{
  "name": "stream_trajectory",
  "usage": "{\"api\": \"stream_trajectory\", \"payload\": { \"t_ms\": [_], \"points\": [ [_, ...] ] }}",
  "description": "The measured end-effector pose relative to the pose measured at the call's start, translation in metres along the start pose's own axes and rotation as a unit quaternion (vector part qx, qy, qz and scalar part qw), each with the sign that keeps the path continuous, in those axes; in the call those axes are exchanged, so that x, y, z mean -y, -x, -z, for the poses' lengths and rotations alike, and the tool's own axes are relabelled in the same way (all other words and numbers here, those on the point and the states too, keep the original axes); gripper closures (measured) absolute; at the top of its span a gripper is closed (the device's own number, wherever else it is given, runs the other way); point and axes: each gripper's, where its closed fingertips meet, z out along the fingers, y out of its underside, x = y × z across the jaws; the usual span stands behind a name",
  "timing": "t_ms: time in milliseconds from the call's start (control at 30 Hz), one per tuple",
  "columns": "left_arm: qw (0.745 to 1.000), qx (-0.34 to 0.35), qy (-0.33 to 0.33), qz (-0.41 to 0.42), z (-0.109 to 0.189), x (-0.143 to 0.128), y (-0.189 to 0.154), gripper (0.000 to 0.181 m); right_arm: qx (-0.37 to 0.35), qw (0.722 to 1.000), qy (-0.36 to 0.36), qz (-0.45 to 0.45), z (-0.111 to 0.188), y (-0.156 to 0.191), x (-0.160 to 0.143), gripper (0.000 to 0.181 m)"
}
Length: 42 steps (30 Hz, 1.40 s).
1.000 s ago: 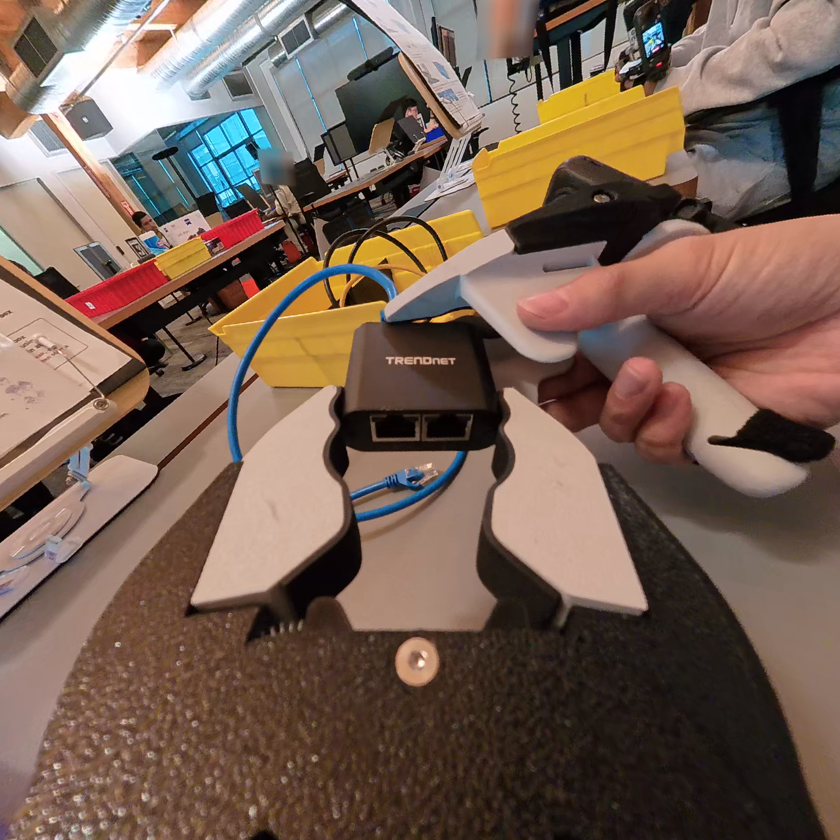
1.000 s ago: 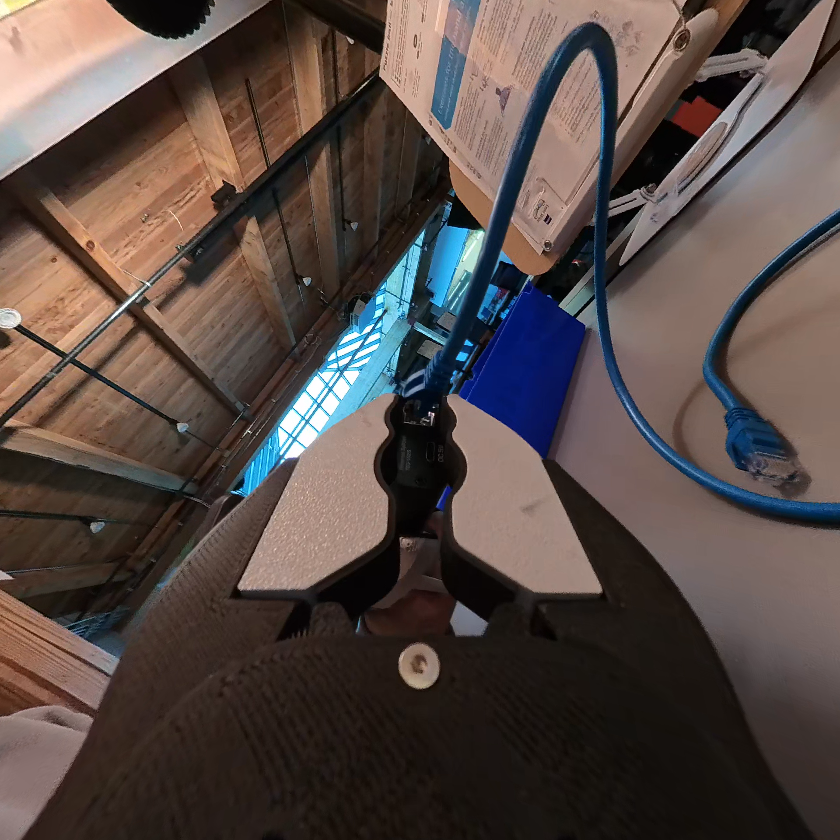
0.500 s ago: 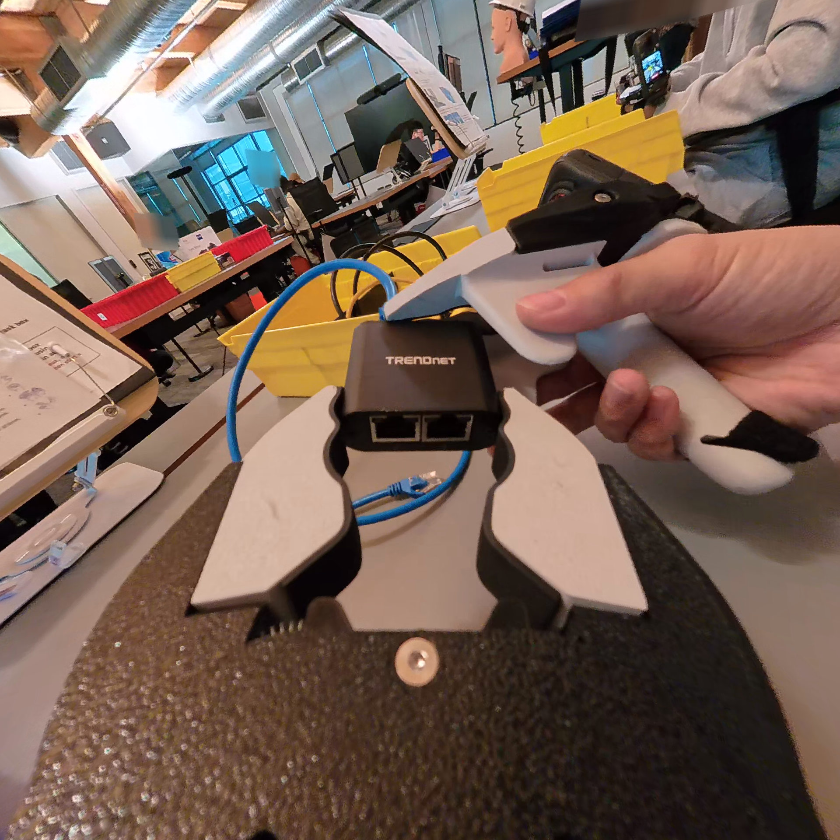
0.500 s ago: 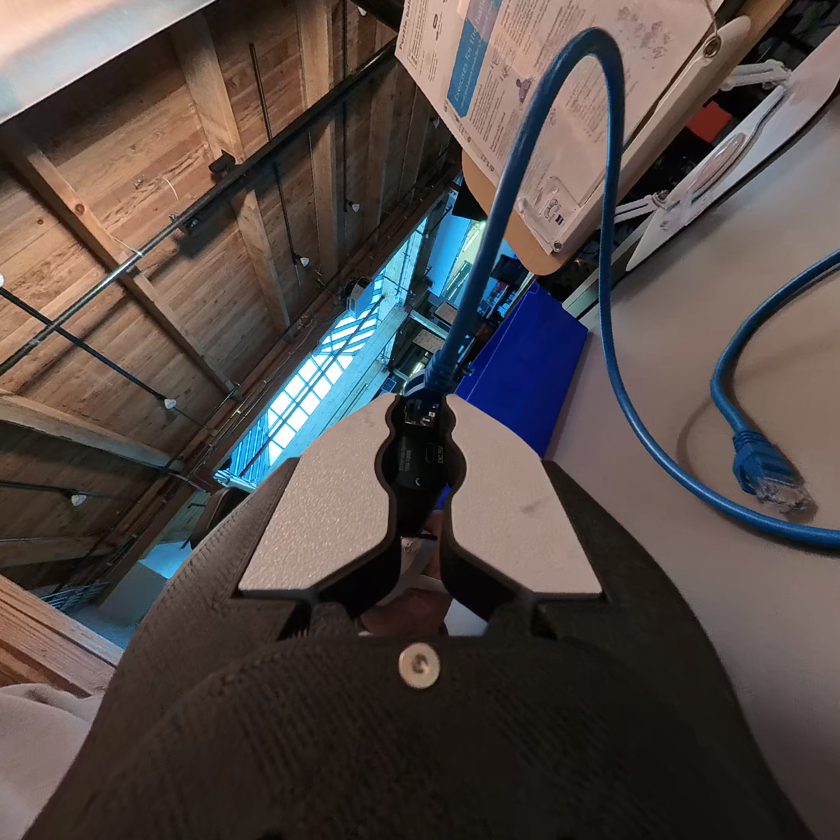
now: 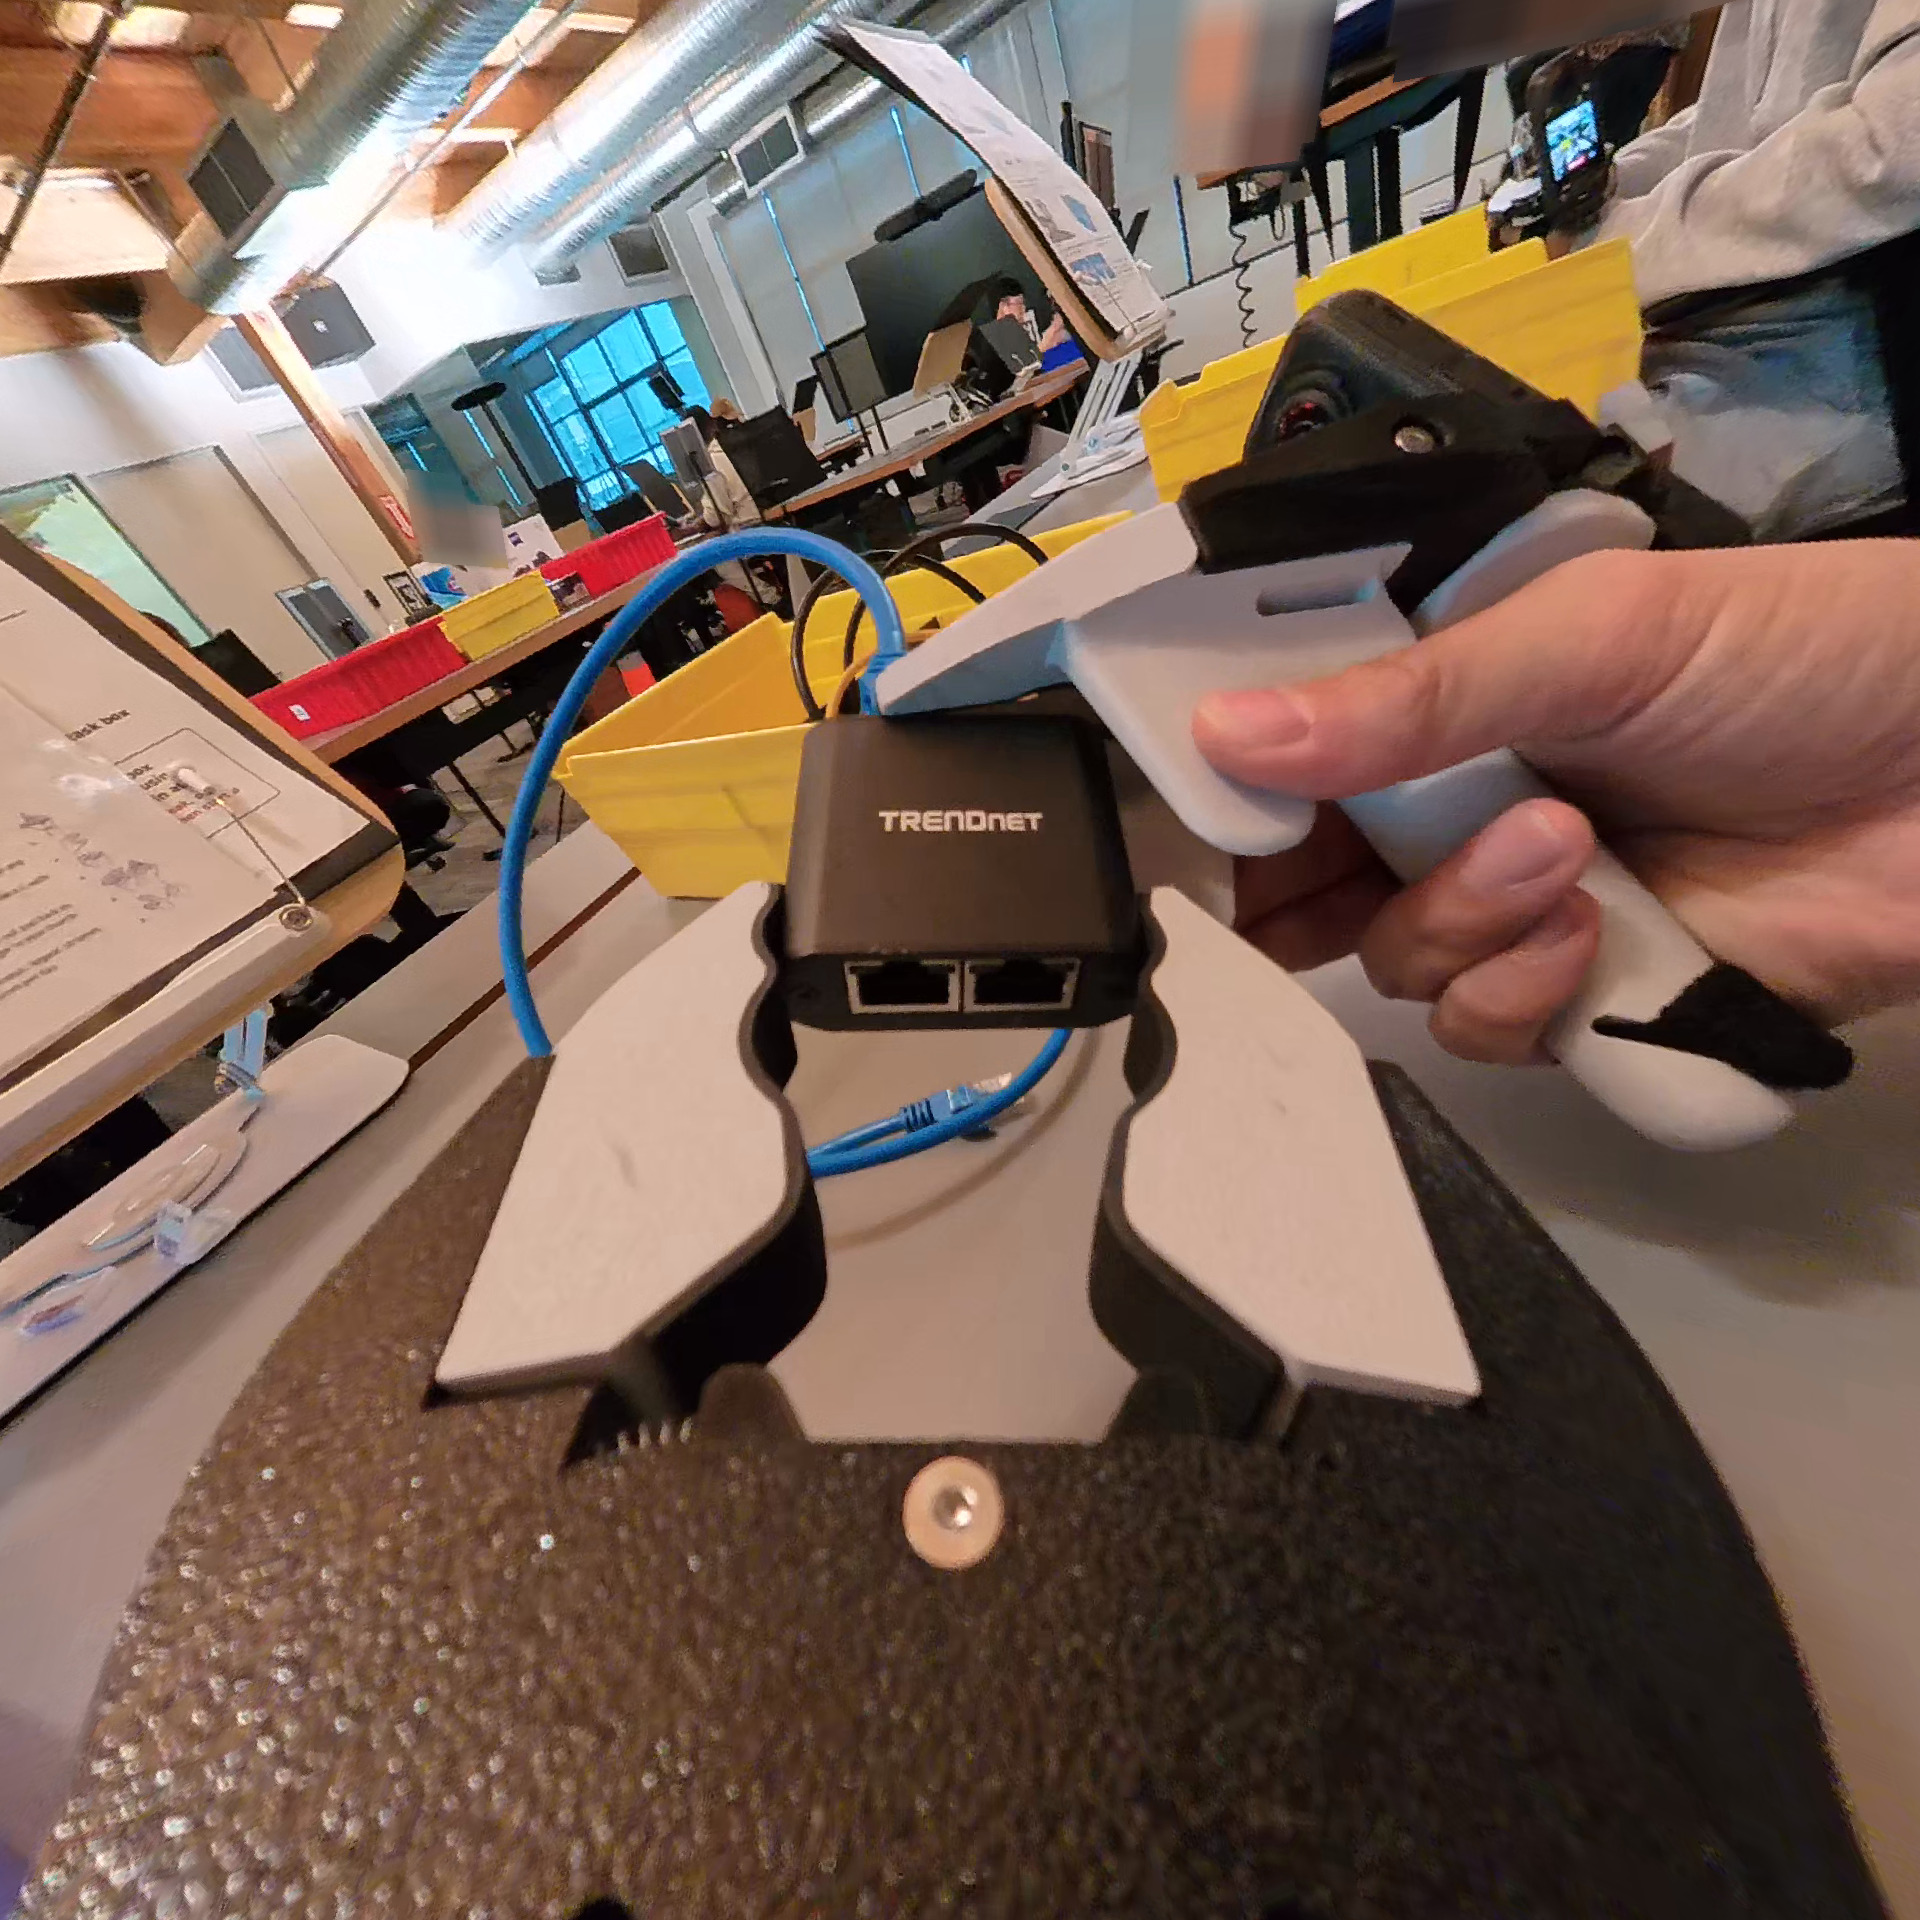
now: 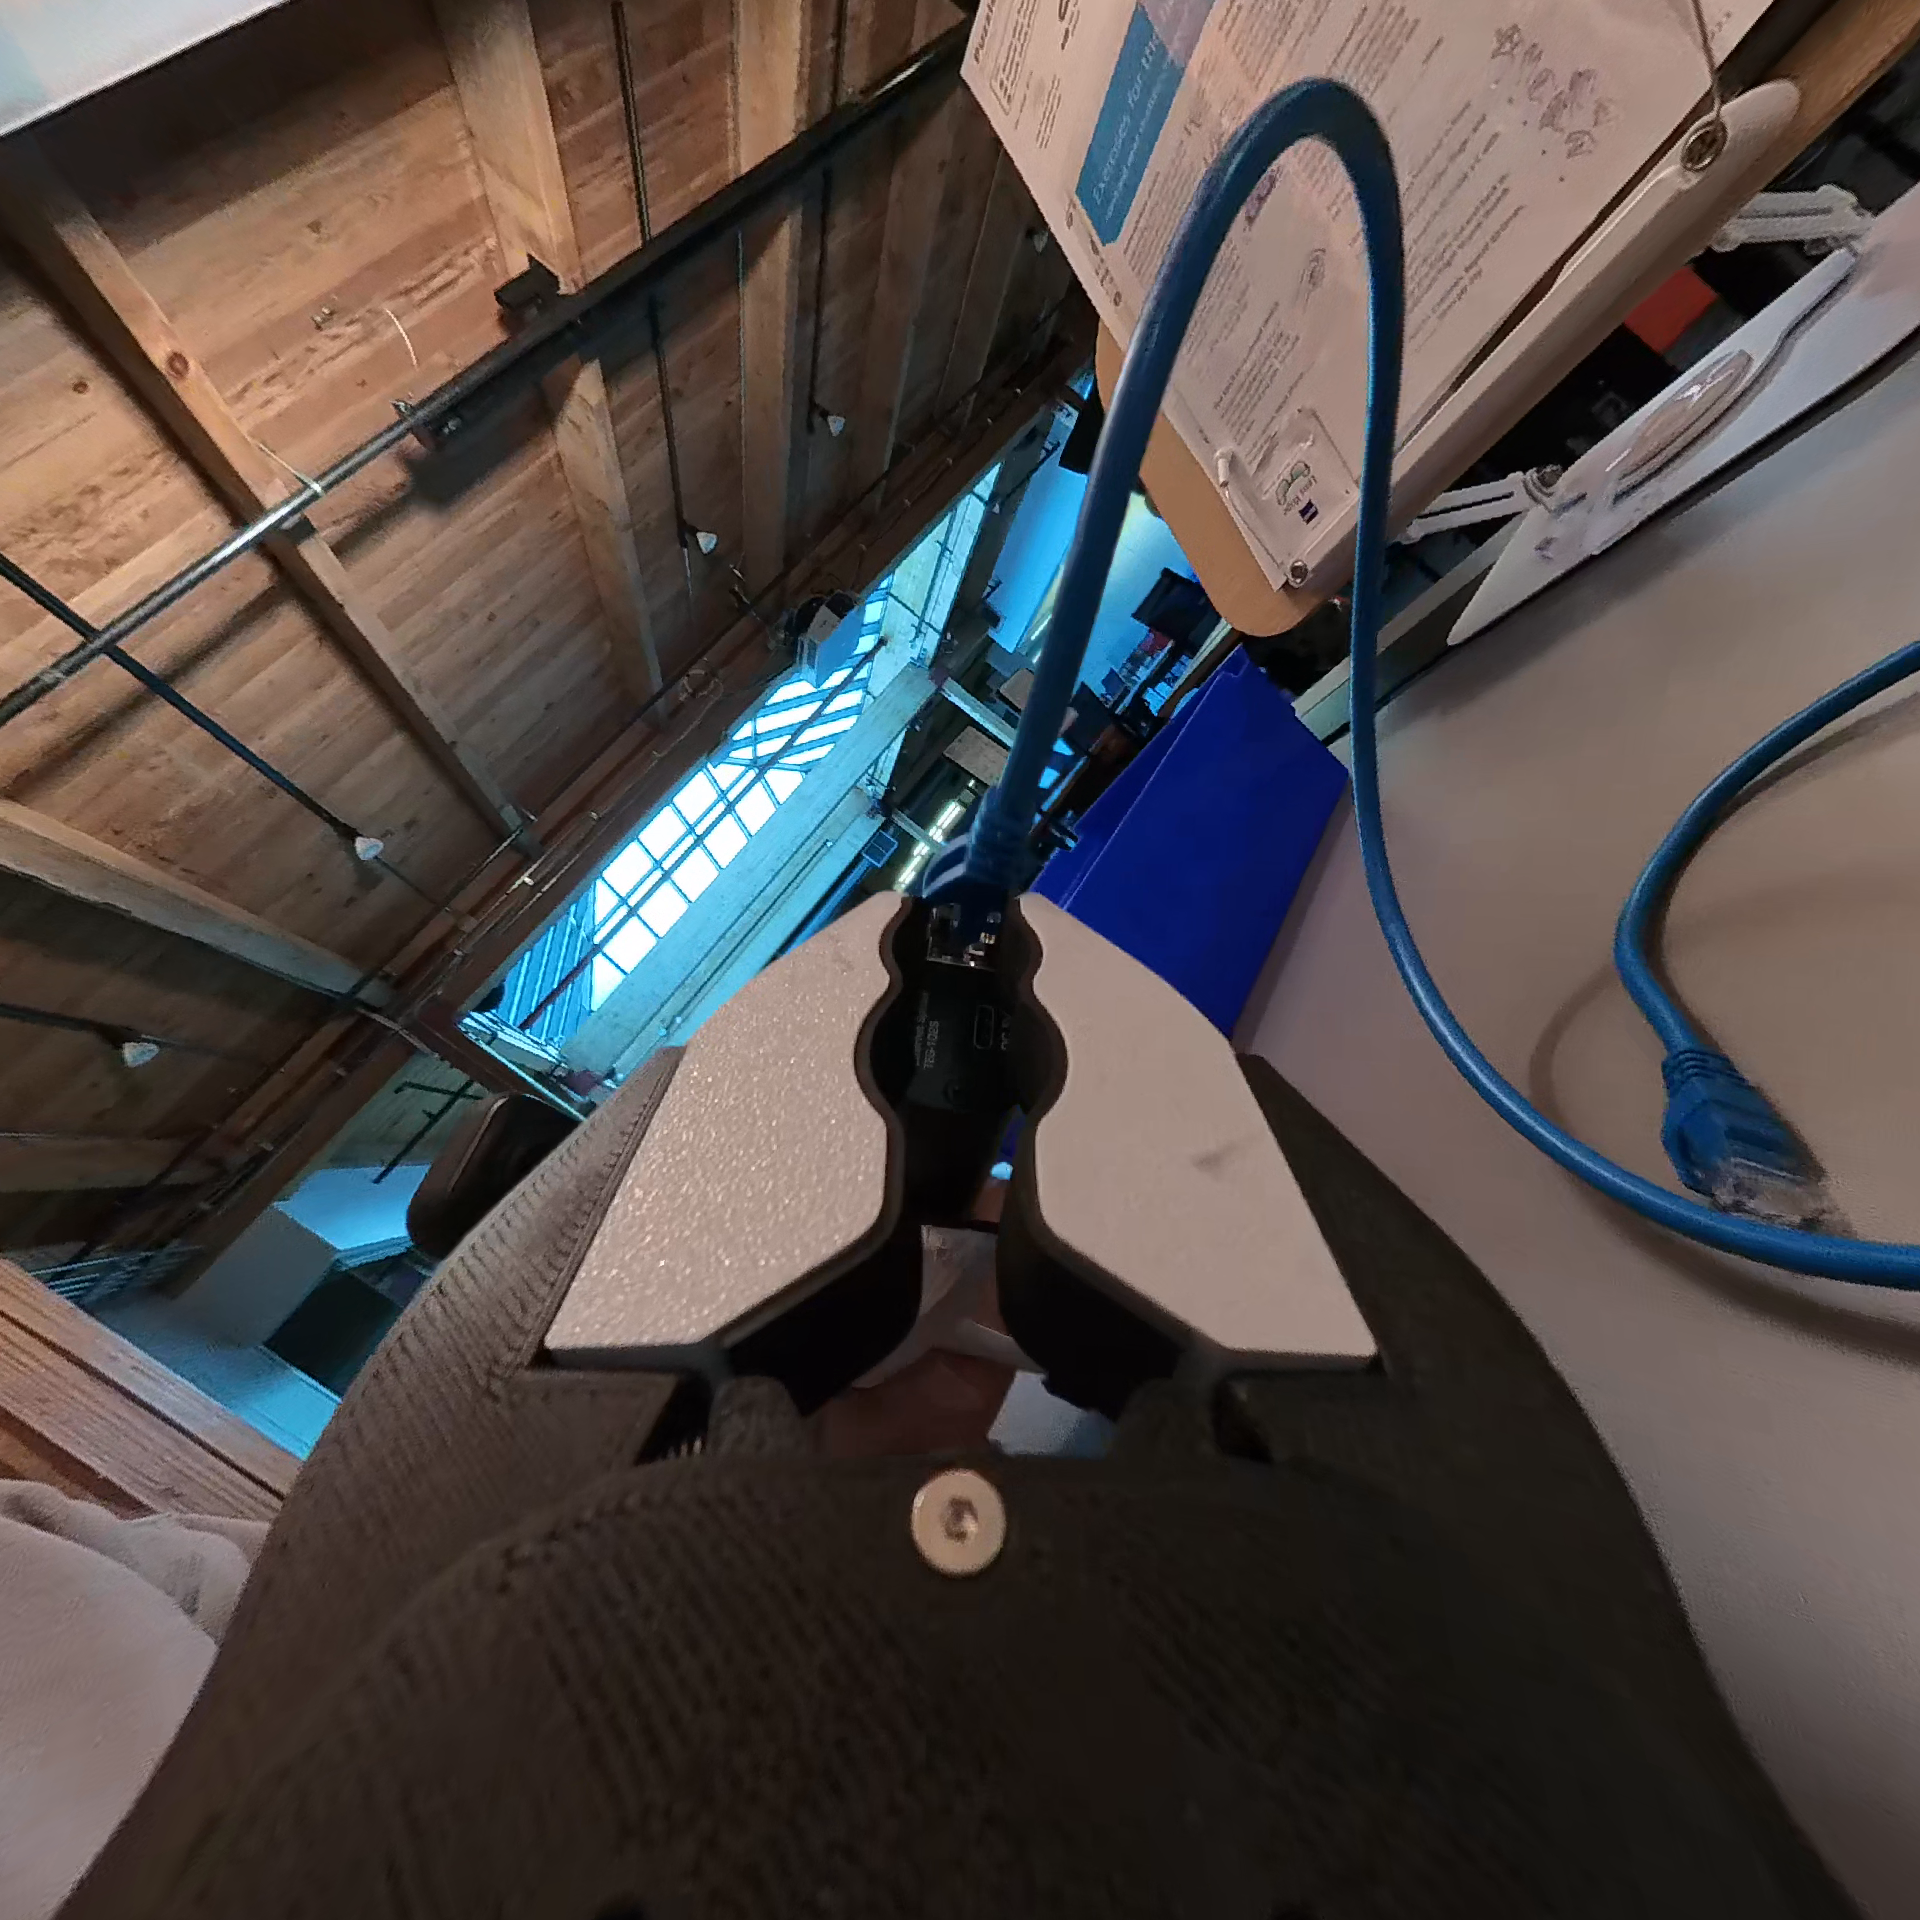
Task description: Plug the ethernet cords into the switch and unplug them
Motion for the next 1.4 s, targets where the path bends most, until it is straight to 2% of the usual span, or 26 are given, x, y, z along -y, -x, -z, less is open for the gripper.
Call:
{"api": "stream_trajectory", "payload": {
  "t_ms": [200, 300, 367, 500, 567, 667, 700, 767, 833, 867, 933, 1033, 1267, 1400],
  "points": [
    [0.999, 0.021, -0.03, -0.002, 0.0, 0.009, 0.002, 0.12, 0.034, 0.999, -0.022, -0.036, -0.001, 0.007, 0.004, 0.167],
    [0.998, 0.045, -0.032, -0.013, -0.001, 0.012, 0.003, 0.12, 0.034, 0.999, -0.027, -0.004, -0.002, 0.011, 0.007, 0.167],
    [0.998, 0.028, -0.049, 0.03, -0.001, 0.017, 0.002, 0.12, 0.029, 0.999, -0.021, 0.015, -0.002, 0.012, 0.008, 0.167],
    [0.997, 0.019, -0.063, 0.04, 0.0, 0.021, 0.0, 0.12, 0.024, 0.998, -0.008, 0.062, -0.001, 0.019, 0.009, 0.168],
    [0.998, 0.025, -0.058, 0.027, 0.0, 0.022, 0.001, 0.12, 0.019, 0.996, 0.001, 0.084, -0.002, 0.02, 0.01, 0.168],
    [0.994, 0.075, -0.033, -0.076, 0.002, 0.021, 0.006, 0.12, 0.025, 0.993, 0.009, 0.115, -0.002, 0.024, 0.009, 0.168],
    [0.994, 0.07, -0.04, -0.071, 0.002, 0.024, 0.005, 0.12, 0.024, 0.992, 0.007, 0.122, -0.002, 0.024, 0.011, 0.168],
    [0.994, 0.07, -0.055, -0.06, 0.005, 0.024, 0.007, 0.12, 0.011, 0.991, -0.045, 0.127, 0.007, 0.025, 0.037, 0.169],
    [0.995, 0.069, -0.046, -0.048, 0.006, 0.018, 0.011, 0.12, -0.012, 0.983, -0.012, 0.182, 0.012, 0.021, 0.049, 0.169],
    [0.996, 0.063, -0.058, -0.021, 0.006, 0.022, 0.011, 0.12, -0.04, 0.97, 0.004, 0.239, 0.015, 0.018, 0.052, 0.169],
    [0.995, 0.055, -0.087, 0.008, 0.008, 0.034, 0.011, 0.12, -0.058, 0.955, 0.029, 0.289, 0.021, 0.025, 0.058, 0.169],
    [0.995, 0.063, -0.075, -0.011, 0.013, 0.03, 0.019, 0.12, -0.078, 0.932, 0.045, 0.352, 0.032, 0.04, 0.088, 0.169],
    [0.995, 0.068, -0.075, 0.016, 0.022, 0.022, 0.036, 0.12, -0.055, 0.885, 0.077, 0.455, 0.05, 0.103, 0.157, 0.17],
    [0.996, 0.067, -0.066, 0.008, 0.022, 0.018, 0.037, 0.12, 0.003, 0.9, 0.04, 0.433, 0.056, 0.153, 0.187, 0.17]
  ]
}}
